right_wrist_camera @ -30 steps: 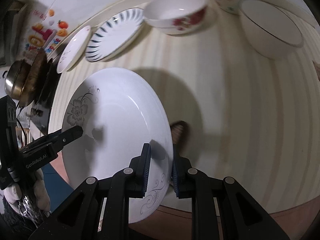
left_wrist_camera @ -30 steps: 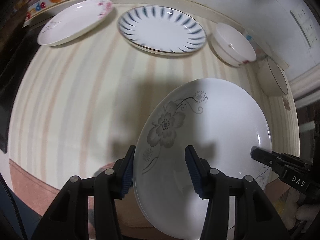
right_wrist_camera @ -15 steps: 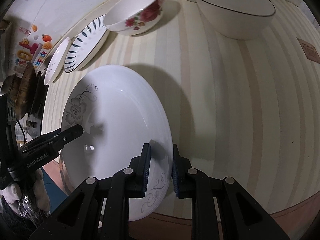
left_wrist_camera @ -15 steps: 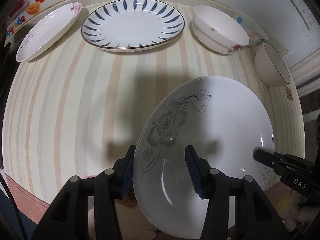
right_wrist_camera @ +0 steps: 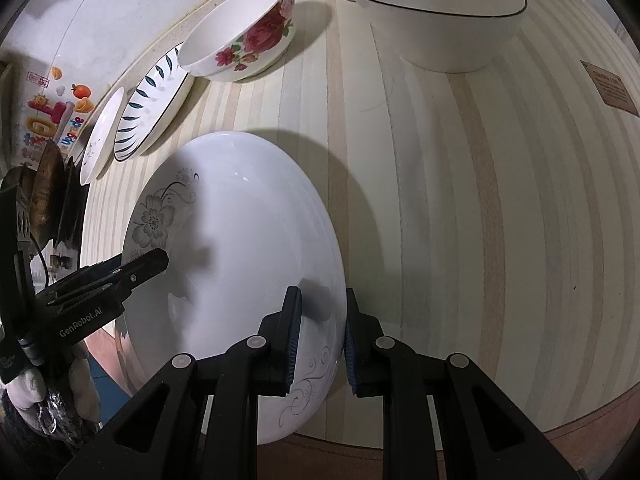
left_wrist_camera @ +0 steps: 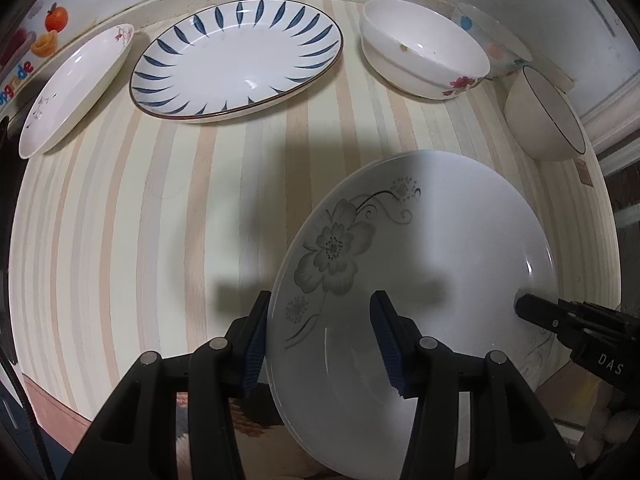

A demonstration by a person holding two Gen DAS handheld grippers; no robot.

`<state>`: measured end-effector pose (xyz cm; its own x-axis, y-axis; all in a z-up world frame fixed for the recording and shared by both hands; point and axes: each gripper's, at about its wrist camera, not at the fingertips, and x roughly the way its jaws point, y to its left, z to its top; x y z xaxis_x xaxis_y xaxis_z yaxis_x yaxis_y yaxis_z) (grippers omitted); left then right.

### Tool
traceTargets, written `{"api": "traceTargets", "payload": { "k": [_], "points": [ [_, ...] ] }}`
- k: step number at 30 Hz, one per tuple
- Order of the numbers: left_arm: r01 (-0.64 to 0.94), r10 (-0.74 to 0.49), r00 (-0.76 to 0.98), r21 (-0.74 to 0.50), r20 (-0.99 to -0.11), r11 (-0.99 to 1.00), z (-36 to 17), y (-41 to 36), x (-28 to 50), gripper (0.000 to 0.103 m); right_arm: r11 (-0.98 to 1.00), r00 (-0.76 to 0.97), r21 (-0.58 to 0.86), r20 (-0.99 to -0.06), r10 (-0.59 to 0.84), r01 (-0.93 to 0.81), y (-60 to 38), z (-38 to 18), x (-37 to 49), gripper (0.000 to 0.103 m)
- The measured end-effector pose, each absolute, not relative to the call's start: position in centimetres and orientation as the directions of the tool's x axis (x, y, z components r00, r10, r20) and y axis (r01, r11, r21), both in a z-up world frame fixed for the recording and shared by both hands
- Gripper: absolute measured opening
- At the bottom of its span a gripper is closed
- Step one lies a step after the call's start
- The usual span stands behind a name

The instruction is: Organize plates and bowls

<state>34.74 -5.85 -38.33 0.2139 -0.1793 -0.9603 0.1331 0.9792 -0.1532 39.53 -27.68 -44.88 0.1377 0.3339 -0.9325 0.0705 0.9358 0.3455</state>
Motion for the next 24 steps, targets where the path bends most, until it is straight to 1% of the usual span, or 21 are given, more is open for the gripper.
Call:
{"api": "traceTargets", "payload": {
  "k": [1,3,6,8,10,11,14,17,21,24],
  "points": [
    [0.140,-0.184,0.204,-0.158,-0.961,0.978,-38.2,-5.7,34.6,0.043,0.936,0.132,0.345,-0.933,0.334,0.073,-27.7,-44.9,39.5,0.022],
    [0.150,-0.195,0.213,-0.165,-0.957,0.975,-37.0,-5.1,34.3,0.043,0.936,0.116,0.343,-0.936,0.333,0.084,-27.9,-44.6,39.5,0.022],
    [0.145,-0.209,0.284,-0.173,-0.936,0.974,-33.2,-2.4,33.7,0.043,0.943,0.147,0.316,-0.943,0.300,0.101,-28.6,-41.5,39.7,0.023],
    [0.098,-0.211,0.344,-0.188,-0.915,0.977,-30.3,0.9,34.1,0.043,0.940,0.173,0.327,-0.936,0.307,0.101,-28.4,-39.1,40.1,0.034],
    [0.028,-0.190,0.382,-0.194,-0.905,0.981,-28.7,4.0,35.4,0.044,0.931,0.210,0.358,-0.918,0.337,0.069,-26.6,-36.2,41.3,0.056],
    [-0.023,-0.172,0.410,-0.199,-0.896,0.980,-28.0,6.4,36.4,0.044,0.927,0.221,0.372,-0.909,0.354,0.045,-25.2,-35.2,42.2,0.059],
    [-0.143,-0.103,0.438,-0.182,-0.893,0.973,-27.8,12.3,40.4,0.044,0.902,0.227,0.424,-0.873,0.431,-0.081,-18.7,-33.1,46.3,0.059],
    [-0.258,-0.053,0.431,-0.179,-0.901,0.949,-29.6,17.6,43.5,0.044,0.887,0.251,0.418,-0.853,0.458,-0.197,-10.9,-32.9,51.8,0.059],
    [-0.341,0.008,0.381,-0.132,-0.925,0.931,-33.3,21.3,46.9,0.044,0.873,0.242,0.408,-0.849,0.470,-0.266,-1.0,-35.4,60.2,0.059],
    [-0.377,0.041,0.340,-0.096,-0.939,0.921,-35.1,23.4,48.4,0.044,0.876,0.213,0.376,-0.869,0.446,-0.301,4.5,-38.1,65.3,0.058]
  ]
}}
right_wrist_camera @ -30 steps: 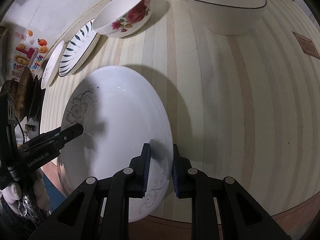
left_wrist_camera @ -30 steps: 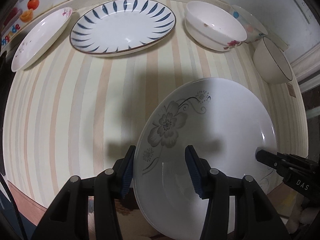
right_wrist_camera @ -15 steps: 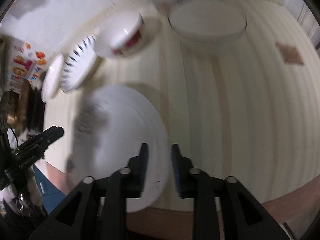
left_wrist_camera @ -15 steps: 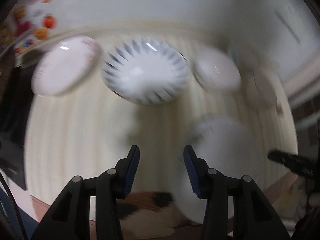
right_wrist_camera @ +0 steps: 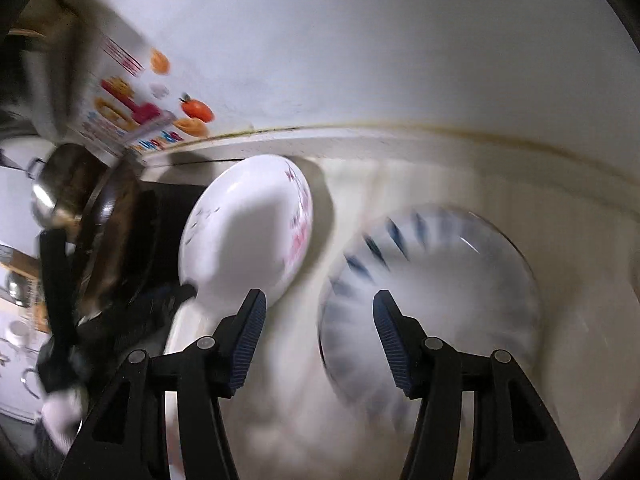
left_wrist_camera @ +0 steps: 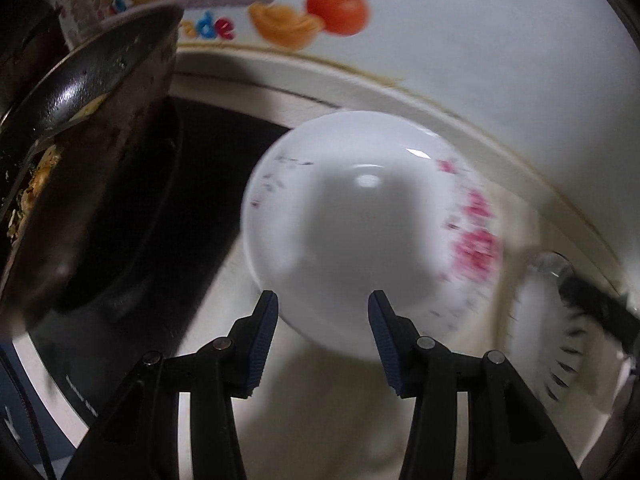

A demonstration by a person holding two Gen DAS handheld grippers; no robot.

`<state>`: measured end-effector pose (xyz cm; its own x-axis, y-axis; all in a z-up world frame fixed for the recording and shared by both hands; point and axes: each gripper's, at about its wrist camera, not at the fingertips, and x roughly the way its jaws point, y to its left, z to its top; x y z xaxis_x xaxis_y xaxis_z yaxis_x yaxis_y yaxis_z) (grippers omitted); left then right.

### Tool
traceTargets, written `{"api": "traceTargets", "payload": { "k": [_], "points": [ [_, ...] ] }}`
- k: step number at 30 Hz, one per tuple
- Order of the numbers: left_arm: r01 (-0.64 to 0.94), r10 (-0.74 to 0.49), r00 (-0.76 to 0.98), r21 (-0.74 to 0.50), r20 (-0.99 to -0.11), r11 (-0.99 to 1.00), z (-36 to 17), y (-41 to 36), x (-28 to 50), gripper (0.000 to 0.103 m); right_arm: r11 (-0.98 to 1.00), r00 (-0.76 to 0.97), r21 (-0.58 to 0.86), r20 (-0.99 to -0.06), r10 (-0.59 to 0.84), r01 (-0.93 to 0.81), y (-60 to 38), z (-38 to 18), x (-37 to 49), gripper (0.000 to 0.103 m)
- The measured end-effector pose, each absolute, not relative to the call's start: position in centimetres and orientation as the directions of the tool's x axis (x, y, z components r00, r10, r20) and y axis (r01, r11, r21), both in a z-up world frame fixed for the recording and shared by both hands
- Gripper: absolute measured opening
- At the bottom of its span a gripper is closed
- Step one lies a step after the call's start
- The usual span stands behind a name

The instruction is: Organize plates and bowls

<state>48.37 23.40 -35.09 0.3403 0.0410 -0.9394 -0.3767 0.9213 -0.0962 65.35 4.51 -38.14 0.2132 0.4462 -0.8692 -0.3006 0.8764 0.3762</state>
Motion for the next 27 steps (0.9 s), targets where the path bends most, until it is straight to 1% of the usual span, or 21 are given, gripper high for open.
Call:
{"api": "traceTargets", "payload": {
  "k": [2,5,8,9,12,14,15,16,17,22,25,27],
  "points": [
    [-0.389,0.044,0.320,-0.089,-0.946,0.917,-36.1,24.1,49.1,0.046,0.872,0.190,0.373,-0.876,0.444,-0.317,7.1,-39.7,68.0,0.058],
    [-0.398,0.087,0.315,-0.049,-0.945,0.916,-36.4,24.5,50.0,0.049,0.880,0.161,0.347,-0.896,0.413,-0.325,10.3,-41.9,71.1,0.057],
    [-0.364,0.112,0.284,0.001,-0.952,0.932,-36.6,24.1,50.2,0.050,0.887,0.138,0.334,-0.909,0.392,-0.319,11.3,-44.0,73.1,0.050],
    [-0.360,0.090,0.281,-0.018,-0.956,0.933,-36.7,24.2,49.9,0.050,0.889,0.126,0.338,-0.912,0.390,-0.308,11.6,-44.6,73.8,0.047],
    [-0.390,0.002,0.275,-0.109,-0.961,0.914,-37.5,25.1,49.6,0.050,0.879,0.101,0.382,-0.900,0.423,-0.285,11.4,-45.6,74.6,0.046],
    [-0.415,-0.023,0.283,-0.144,-0.959,0.898,-38.4,25.9,49.7,0.050,0.873,0.103,0.398,-0.892,0.440,-0.282,11.5,-45.9,75.3,0.040],
    [-0.429,-0.037,0.293,-0.166,-0.956,0.888,-38.9,26.4,49.9,0.050,0.870,0.096,0.407,-0.890,0.447,-0.278,11.5,-46.1,75.4,0.036],
    [-0.437,-0.052,0.303,-0.188,-0.951,0.880,-39.2,26.8,50.0,0.045,0.869,0.091,0.412,-0.888,0.451,-0.275,11.5,-46.2,75.7,0.027],
    [-0.439,-0.060,0.321,-0.204,-0.945,0.875,-39.2,27.0,50.1,0.041,0.866,0.091,0.415,-0.886,0.454,-0.279,11.7,-46.3,75.9,0.022],
    [-0.454,-0.031,0.372,-0.211,-0.928,0.865,-39.3,27.5,49.8,0.035,0.858,0.120,0.372,-0.892,0.436,-0.353,12.2,-45.9,75.5,0.020],
    [-0.451,-0.032,0.386,-0.219,-0.922,0.865,-39.0,27.6,49.4,0.034,0.852,0.137,0.359,-0.889,0.437,-0.381,11.5,-45.2,74.5,0.018],
    [-0.447,-0.025,0.395,-0.215,-0.918,0.868,-38.4,27.7,49.1,0.034,0.846,0.148,0.360,-0.883,0.445,-0.393,11.0,-44.6,73.6,0.018]
  ]
}}
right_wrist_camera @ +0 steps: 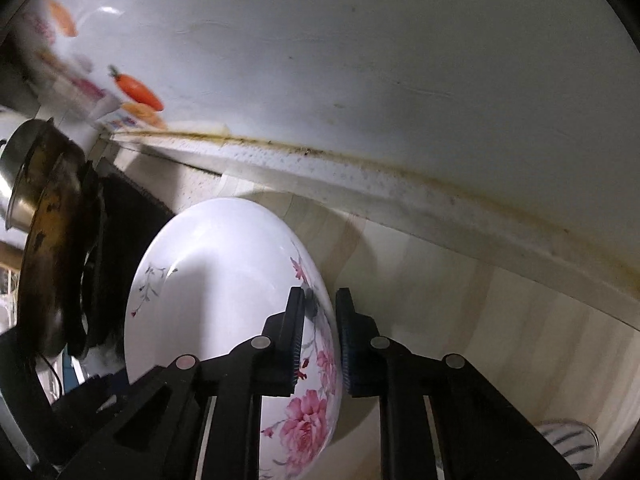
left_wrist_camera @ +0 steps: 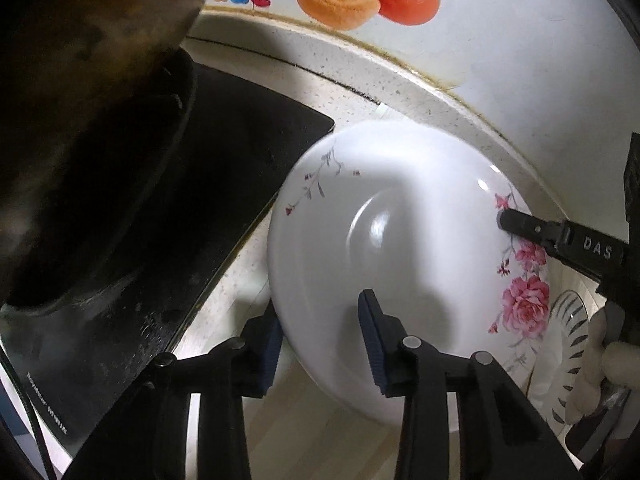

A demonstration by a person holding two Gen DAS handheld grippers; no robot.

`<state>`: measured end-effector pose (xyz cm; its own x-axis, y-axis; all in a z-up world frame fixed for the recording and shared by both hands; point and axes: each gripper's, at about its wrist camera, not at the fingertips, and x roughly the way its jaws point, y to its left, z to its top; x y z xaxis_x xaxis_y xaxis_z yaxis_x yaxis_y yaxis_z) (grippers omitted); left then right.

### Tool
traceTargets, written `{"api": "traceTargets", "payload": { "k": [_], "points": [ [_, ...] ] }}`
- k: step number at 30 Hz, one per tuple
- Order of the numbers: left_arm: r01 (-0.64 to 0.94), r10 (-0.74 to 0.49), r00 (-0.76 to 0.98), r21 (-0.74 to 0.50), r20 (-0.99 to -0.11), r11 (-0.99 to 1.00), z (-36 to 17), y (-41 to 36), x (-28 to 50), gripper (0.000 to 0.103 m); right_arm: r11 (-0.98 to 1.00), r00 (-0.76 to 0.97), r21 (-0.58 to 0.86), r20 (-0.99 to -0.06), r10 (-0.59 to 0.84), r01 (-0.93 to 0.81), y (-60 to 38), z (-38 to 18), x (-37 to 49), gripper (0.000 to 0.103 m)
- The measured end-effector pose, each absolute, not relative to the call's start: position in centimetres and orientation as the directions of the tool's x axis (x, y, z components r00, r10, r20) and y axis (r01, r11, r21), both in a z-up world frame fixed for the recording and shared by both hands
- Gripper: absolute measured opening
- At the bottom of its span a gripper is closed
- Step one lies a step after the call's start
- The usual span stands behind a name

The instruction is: Organize plates and bowls

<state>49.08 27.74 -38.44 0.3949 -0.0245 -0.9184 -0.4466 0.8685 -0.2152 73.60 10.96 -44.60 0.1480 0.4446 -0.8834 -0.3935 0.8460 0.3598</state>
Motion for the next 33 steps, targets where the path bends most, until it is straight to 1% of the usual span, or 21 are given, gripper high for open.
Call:
{"api": "traceTargets", "payload": {
  "k": [6,10,18,22,28,33],
  "points": [
    [-0.432,-0.027,0.410,-0.220,-0.912,0.875,-36.8,26.0,47.4,0.034,0.841,0.174,0.366,-0.870,0.462,-0.398,8.9,-42.5,70.6,0.018],
    [-0.401,-0.028,0.444,-0.226,-0.896,0.887,-34.1,24.1,45.0,0.034,0.839,0.198,0.384,-0.854,0.482,-0.387,6.2,-40.4,68.1,0.018],
    [-0.265,-0.086,0.480,-0.238,-0.873,0.934,-29.5,18.4,40.9,0.034,0.844,0.274,0.401,-0.819,0.505,-0.357,-1.9,-34.6,61.3,0.018],
    [-0.209,-0.123,0.473,-0.247,-0.873,0.946,-28.7,15.3,38.7,0.034,0.852,0.299,0.398,-0.813,0.500,-0.341,-6.9,-32.5,56.6,0.018],
    [-0.126,-0.159,0.451,-0.240,-0.878,0.963,-27.6,9.4,34.5,0.034,0.869,0.319,0.401,-0.816,0.482,-0.289,-14.2,-31.7,49.4,0.018],
    [-0.059,-0.189,0.402,-0.231,-0.896,0.971,-28.9,5.5,32.5,0.034,0.888,0.322,0.398,-0.830,0.456,-0.231,-19.5,-32.7,44.3,0.018]
  ]
}}
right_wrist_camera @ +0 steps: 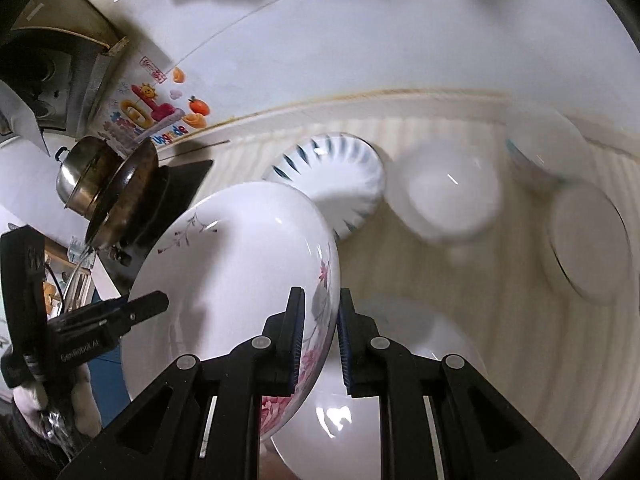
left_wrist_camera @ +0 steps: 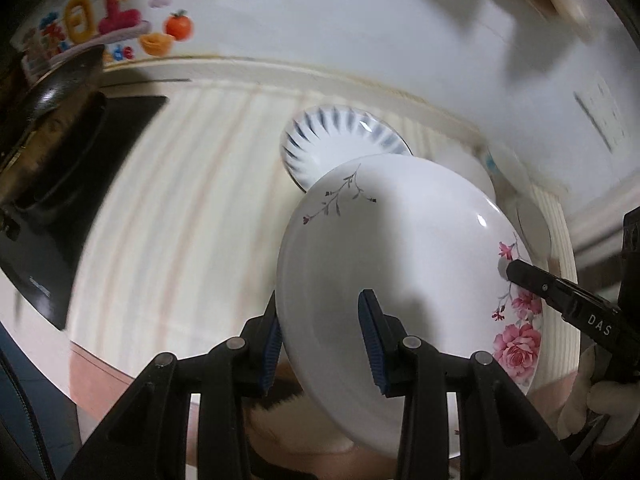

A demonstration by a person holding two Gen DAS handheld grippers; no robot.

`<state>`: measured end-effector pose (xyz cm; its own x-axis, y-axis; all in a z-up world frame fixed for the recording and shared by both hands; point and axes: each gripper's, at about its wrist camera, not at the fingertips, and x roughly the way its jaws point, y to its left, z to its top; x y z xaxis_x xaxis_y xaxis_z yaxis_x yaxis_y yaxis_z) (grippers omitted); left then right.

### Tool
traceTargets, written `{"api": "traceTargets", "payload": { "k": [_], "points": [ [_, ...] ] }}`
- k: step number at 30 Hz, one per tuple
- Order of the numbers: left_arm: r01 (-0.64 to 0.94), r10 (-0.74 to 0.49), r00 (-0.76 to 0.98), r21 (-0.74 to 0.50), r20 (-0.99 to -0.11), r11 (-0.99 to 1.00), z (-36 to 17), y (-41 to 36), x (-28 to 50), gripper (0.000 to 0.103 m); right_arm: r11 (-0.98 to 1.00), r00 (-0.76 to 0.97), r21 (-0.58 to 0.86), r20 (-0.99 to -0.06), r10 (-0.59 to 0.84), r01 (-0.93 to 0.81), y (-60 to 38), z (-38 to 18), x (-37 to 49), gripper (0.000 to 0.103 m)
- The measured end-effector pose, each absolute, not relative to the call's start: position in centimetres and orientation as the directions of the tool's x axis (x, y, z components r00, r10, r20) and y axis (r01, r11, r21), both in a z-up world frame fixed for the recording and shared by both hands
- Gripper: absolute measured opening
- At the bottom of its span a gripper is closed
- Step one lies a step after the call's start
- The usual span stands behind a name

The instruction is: Organize plates and bowls

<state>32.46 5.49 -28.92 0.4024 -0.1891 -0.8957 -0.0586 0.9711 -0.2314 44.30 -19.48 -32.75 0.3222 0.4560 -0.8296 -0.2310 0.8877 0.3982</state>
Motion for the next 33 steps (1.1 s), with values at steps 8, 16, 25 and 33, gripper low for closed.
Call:
{"api": "traceTargets", "payload": {
  "k": [8,16,25,33],
  "points": [
    [0.000,-0.191,0.282,-0.199,-0.940,0.980,-33.0,1.1,31.1,0.034,0.907,0.261,0.397,-0.869,0.421,-0.141,-24.9,-37.4,39.1,0.018],
    [0.048,-0.160,0.248,-0.153,-0.955,0.987,-34.7,-2.3,30.4,0.034,0.914,0.250,0.397,-0.879,0.405,-0.087,-27.7,-40.2,37.2,0.018],
    [0.082,-0.121,0.216,-0.105,-0.969,0.991,-36.0,-4.1,31.2,0.034,0.925,0.248,0.375,-0.892,0.378,-0.061,-29.2,-41.3,37.6,0.018],
    [0.088,-0.091,0.170,-0.076,-0.981,0.993,-37.4,-4.7,31.3,0.034,0.927,0.249,0.373,-0.894,0.373,-0.051,-29.0,-41.5,37.6,0.018]
  ]
}}
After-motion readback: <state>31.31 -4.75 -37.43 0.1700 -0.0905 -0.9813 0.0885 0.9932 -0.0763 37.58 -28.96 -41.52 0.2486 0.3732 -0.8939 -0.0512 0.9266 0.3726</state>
